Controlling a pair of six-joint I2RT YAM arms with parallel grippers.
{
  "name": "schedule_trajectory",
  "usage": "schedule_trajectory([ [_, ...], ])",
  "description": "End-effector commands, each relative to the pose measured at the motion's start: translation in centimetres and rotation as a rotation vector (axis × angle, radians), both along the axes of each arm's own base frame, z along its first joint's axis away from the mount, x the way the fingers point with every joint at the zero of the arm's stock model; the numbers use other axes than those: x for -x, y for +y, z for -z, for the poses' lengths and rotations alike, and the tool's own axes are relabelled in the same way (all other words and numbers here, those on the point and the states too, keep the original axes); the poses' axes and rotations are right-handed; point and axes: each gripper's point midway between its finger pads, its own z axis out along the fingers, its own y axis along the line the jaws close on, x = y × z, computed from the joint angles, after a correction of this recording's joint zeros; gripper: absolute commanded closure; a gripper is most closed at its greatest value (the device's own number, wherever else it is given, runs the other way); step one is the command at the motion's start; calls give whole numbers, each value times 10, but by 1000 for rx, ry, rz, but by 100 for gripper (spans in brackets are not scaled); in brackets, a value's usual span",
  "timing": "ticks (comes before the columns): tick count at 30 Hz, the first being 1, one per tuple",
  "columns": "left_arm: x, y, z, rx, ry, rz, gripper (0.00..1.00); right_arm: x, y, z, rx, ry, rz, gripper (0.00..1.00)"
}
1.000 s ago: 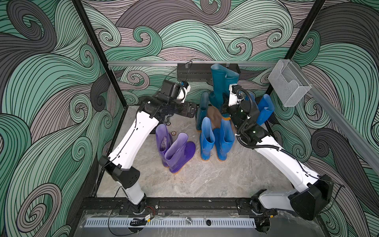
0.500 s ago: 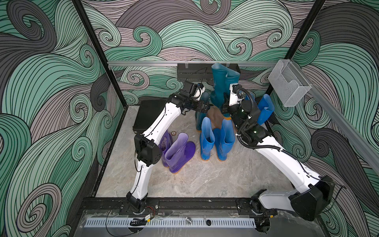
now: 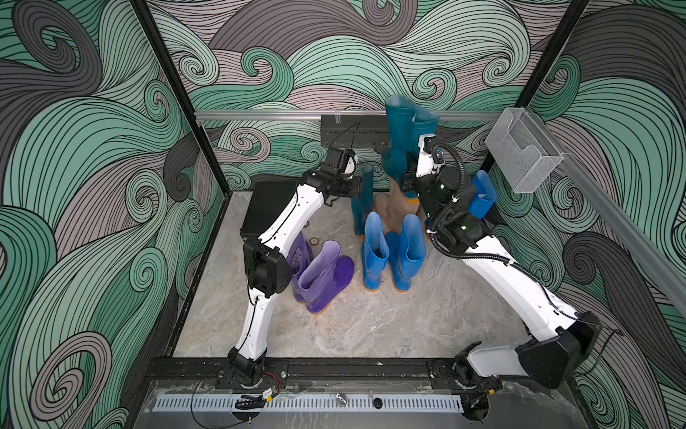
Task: Match and arrange rain boots in pairs
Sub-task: Adjust the rain boot at the center of the board.
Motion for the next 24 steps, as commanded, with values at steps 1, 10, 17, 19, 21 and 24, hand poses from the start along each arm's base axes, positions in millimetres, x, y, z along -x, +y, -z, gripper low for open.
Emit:
schedule_trajectory([
  [1, -3, 34, -59, 63, -149, -141, 100, -1, 10, -35, -53, -92, -41, 100],
  [10, 1, 51, -50, 77, -139, -208, 100, -25, 51, -5, -50, -32, -155, 100],
  [17, 4, 55, -55, 118, -187, -232, 100, -49, 66, 30, -15, 14, -147, 100],
  [19, 3, 48, -49, 129, -173, -198, 100, -53, 74, 37, -8, -17, -169, 100],
  [21, 2, 43, -43, 138, -151, -183, 100, -57, 80, 44, 1, -48, -185, 100],
  [24, 1, 40, -39, 150, -134, -181, 100, -69, 85, 58, 2, -60, -177, 100],
])
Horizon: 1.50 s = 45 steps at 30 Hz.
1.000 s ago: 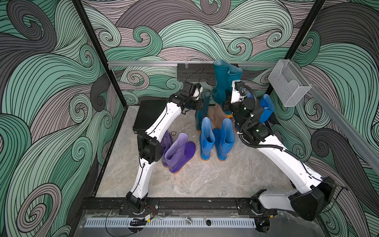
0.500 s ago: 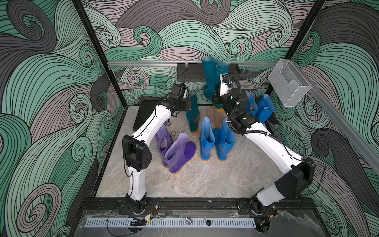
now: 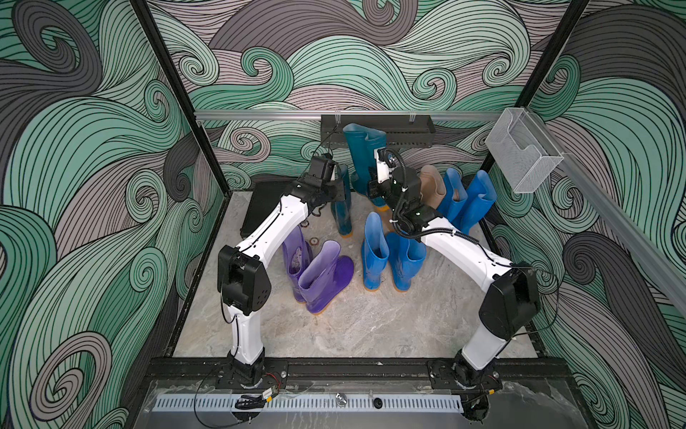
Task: Match and arrange rain boots in pairs
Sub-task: Adjust the rain boot at the center of the board.
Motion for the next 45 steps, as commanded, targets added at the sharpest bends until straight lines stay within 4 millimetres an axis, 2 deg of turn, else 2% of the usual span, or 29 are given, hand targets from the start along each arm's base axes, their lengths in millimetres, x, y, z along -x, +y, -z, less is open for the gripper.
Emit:
schedule_trajectory([
  [1, -8, -5, -37, 84, -98, 3, 100, -2, 0, -54, -93, -216, 1, 100],
  [8, -10, 2, -41, 90, -116, -57, 100, -22, -1, -21, -114, -230, 91, 100],
  [13, -8, -1, -43, 97, -120, -54, 100, -22, 4, 7, -147, -258, 137, 100],
  [17, -8, 0, -40, 84, -118, -65, 100, -31, 5, 28, -164, -268, 187, 100],
  [22, -8, 0, -37, 76, -110, -65, 100, -42, 5, 46, -206, -252, 241, 100],
  [25, -8, -5, -34, 81, -97, -45, 100, -42, 11, 51, -195, -250, 246, 100],
  [27, -9, -8, -31, 84, -86, -32, 100, -43, 4, 58, -210, -220, 285, 67],
  [29, -9, -13, -30, 94, -77, -13, 100, -43, -2, 70, -228, -191, 298, 45],
  [31, -9, -17, -29, 101, -71, 1, 100, -42, -9, 78, -250, -163, 313, 31],
  [34, -9, -21, -26, 102, -57, 20, 100, -42, -21, 77, -286, -125, 326, 26],
  [41, -10, -31, -23, 124, -38, 57, 100, -42, -25, 57, -318, -78, 260, 20],
  [45, -9, -51, -24, 163, -43, 147, 100, -40, -22, 42, -325, -76, 212, 17],
])
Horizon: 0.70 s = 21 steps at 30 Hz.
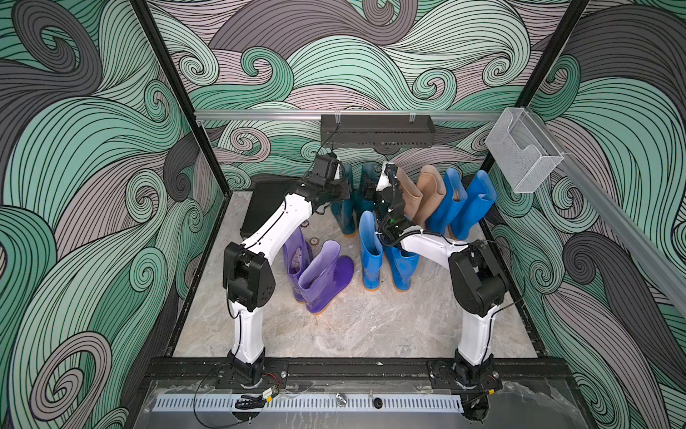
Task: Match and arrange rain boots in pairs
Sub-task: Adjust the rain boot at the center of the board.
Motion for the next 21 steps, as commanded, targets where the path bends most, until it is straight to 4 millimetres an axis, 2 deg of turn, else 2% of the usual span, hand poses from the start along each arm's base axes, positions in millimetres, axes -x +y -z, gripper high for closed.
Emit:
schedule_trajectory([
  [1, -3, -31, -26, 72, -85, 129, 100, 6, 7, -23, -22, -4, -69, 17],
  [4, 0, -48, -28, 79, -104, 235, 100, 13, 3, -43, -2, -4, -75, 16],
  [11, 14, -60, -34, 89, -91, 323, 100, 42, 2, -95, 83, -35, -155, 15],
  [12, 15, -59, -34, 80, -91, 327, 93, 47, 0, -102, 94, -35, -166, 14],
  [15, 19, -49, -45, 20, -110, 312, 46, 65, -6, -125, 125, -38, -190, 14],
  [19, 33, -27, -80, -68, -167, 288, 19, 97, -13, -146, 154, 7, -258, 13],
  [20, 38, -22, -88, -90, -181, 286, 17, 106, -14, -148, 156, 26, -284, 13],
  [21, 43, -15, -96, -115, -191, 272, 11, 116, -14, -148, 159, 56, -314, 13],
])
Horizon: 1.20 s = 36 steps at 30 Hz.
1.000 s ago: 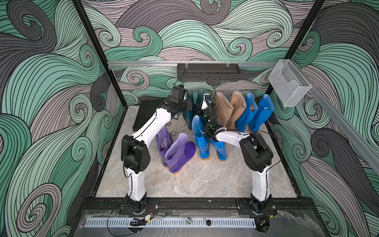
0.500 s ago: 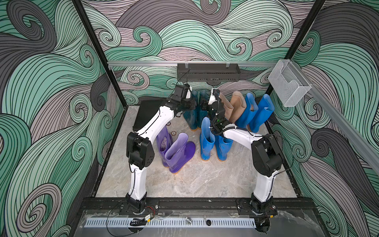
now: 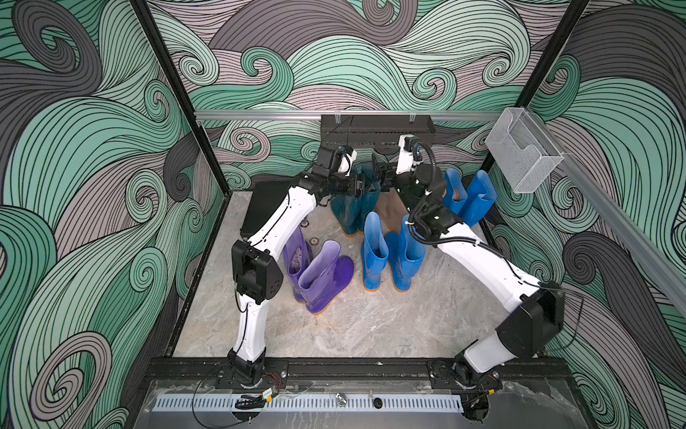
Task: Match and arrange rain boots in pairs
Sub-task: Adjust the rain boot at the center of the board, then pair a pair of rain boots at the center of the board.
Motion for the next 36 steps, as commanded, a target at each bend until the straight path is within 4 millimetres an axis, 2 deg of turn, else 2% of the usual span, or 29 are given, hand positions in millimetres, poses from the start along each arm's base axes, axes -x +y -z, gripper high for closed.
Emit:
schedule_trajectory([
  [1, 34, 30, -65, -80, -124, -14, 3, 32, 0, 4, 68, 117, -109, 13],
  [4, 56, 55, -83, -142, -144, -59, 1, 62, 5, 10, 96, 208, -218, 14],
  [6, 72, 77, -86, -206, -130, -100, 1, 83, 13, 16, 124, 264, -313, 14],
  [12, 144, 140, -53, -368, 34, -176, 1, 146, 52, 59, 308, 393, -594, 18],
  [15, 180, 168, -35, -378, 109, -233, 1, 169, 69, 77, 370, 441, -666, 20],
  [16, 193, 179, -35, -360, 115, -259, 1, 174, 75, 83, 386, 456, -683, 19],
  [19, 218, 197, -24, -327, 171, -304, 1, 187, 91, 101, 460, 479, -720, 20],
  [22, 229, 205, -9, -268, 249, -314, 1, 190, 104, 125, 554, 502, -731, 22],
  [26, 231, 207, 10, -208, 341, -314, 1, 190, 121, 153, 665, 509, -757, 24],
  [29, 232, 209, 15, -188, 369, -323, 1, 186, 127, 168, 709, 525, -762, 28],
  [32, 229, 194, 19, -119, 386, -252, 1, 185, 132, 183, 745, 539, -787, 31],
  [36, 224, 179, 33, -90, 418, -173, 1, 178, 136, 189, 768, 532, -780, 31],
])
